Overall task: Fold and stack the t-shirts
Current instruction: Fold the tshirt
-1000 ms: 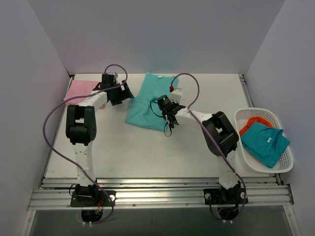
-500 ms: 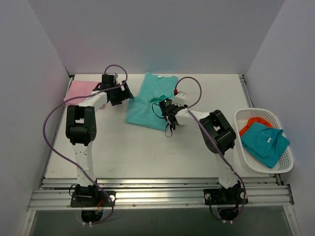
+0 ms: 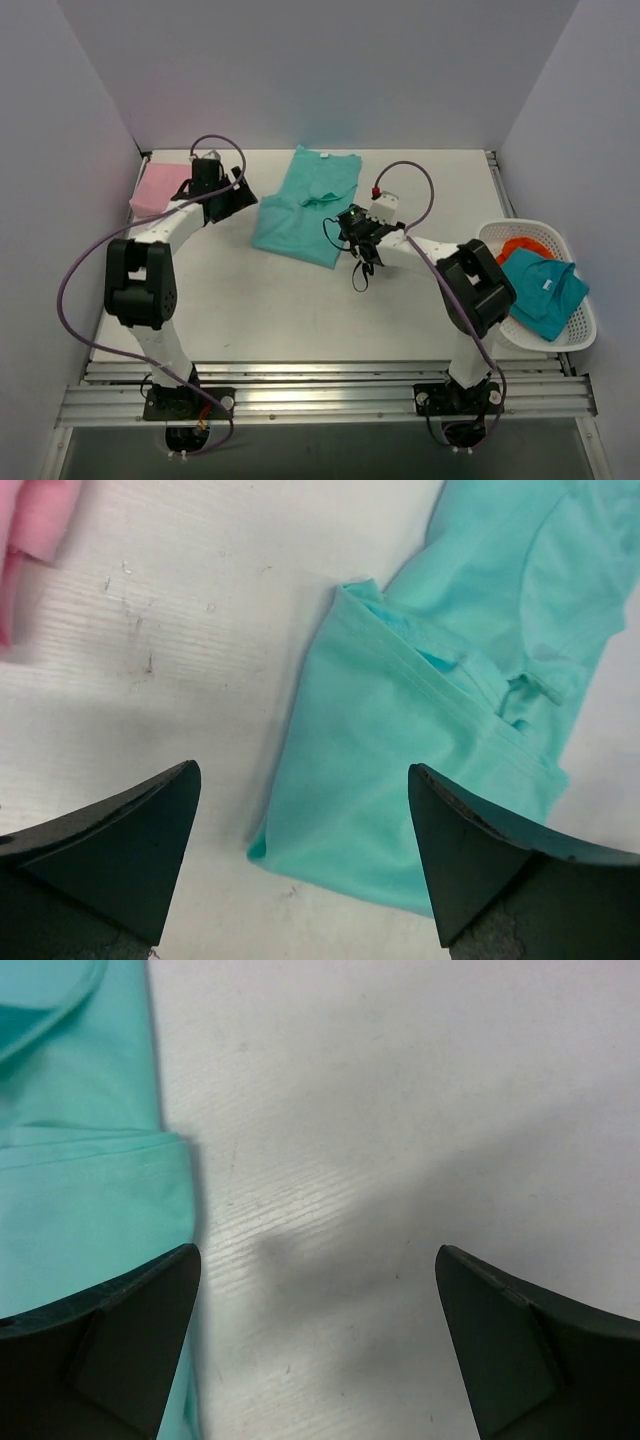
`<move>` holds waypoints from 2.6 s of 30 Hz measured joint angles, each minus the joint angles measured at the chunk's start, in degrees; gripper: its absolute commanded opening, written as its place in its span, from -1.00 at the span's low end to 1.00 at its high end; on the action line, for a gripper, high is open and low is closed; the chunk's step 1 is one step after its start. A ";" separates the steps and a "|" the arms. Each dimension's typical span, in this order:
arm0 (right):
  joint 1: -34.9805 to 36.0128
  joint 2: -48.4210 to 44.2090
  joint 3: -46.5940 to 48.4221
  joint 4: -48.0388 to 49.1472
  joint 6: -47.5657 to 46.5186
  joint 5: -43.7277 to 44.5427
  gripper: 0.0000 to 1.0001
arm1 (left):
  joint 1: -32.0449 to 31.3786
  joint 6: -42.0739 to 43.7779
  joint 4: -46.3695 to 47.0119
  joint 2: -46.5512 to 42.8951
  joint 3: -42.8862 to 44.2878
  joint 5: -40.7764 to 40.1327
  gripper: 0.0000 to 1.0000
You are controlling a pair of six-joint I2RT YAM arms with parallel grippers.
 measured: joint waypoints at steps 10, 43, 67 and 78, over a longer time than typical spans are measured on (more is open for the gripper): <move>7.80 -16.15 -11.69 6.32 3.48 -1.55 0.97 | -3.23 -5.31 6.91 -17.81 -22.23 -6.56 0.88; 8.00 2.51 -12.66 34.38 6.21 -18.16 -0.27 | -8.68 -17.90 30.84 -9.49 -33.48 -9.97 0.97; 4.17 3.37 -14.71 37.33 6.05 -21.84 -1.00 | -8.87 -24.68 44.59 2.27 -30.47 -17.16 -0.95; 6.23 -7.39 -22.21 27.41 5.35 -18.80 -1.00 | -18.95 -23.47 27.61 -23.32 -44.30 -22.67 -0.95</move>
